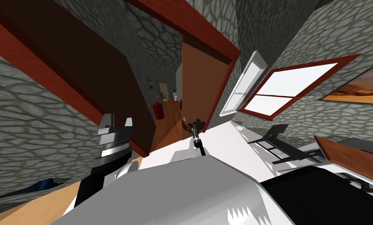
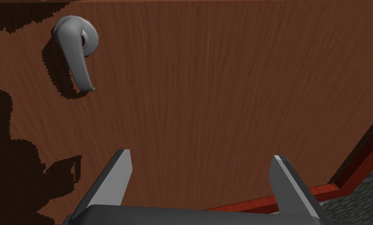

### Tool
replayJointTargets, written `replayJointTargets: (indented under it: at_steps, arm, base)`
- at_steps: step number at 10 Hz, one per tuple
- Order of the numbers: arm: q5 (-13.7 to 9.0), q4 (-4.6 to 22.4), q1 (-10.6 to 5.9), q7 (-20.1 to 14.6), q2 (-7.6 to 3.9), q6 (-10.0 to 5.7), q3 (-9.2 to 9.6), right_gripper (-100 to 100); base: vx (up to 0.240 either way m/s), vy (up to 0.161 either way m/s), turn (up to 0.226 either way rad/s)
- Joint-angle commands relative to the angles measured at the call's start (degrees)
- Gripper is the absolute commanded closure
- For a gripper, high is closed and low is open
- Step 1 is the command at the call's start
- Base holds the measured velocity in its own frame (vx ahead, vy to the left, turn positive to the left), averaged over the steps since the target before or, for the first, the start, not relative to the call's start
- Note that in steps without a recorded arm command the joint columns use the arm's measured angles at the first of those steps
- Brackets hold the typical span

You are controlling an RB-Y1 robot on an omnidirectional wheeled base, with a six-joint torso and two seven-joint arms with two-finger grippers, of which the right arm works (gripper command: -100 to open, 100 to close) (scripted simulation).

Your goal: Push the door open

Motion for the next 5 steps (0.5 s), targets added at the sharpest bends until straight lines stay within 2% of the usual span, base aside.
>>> replayJointTargets:
  at_steps: [1, 3, 4, 5]
  arm:
    - [0.1, 2.9, -1.03, 0.0, -0.06, -0.52, 0.04, -100]
    - [0.5, 6.6, -2.4, 0.2, 0.27, -1.15, 0.27, -100]
    - [0.5, 7.1, -2.4, 0.2, 0.27, -1.15, 0.27, -100]
    - [0.7, 9.1, -3.08, 0.3, 0.45, -1.45, 0.38, -100]
  base:
    - [0.058, -0.039, 0.028]
    - [0.075, -0.063, 0.049]
    - [0.059, -0.054, 0.017]
    - [0.054, -0.045, 0.021]
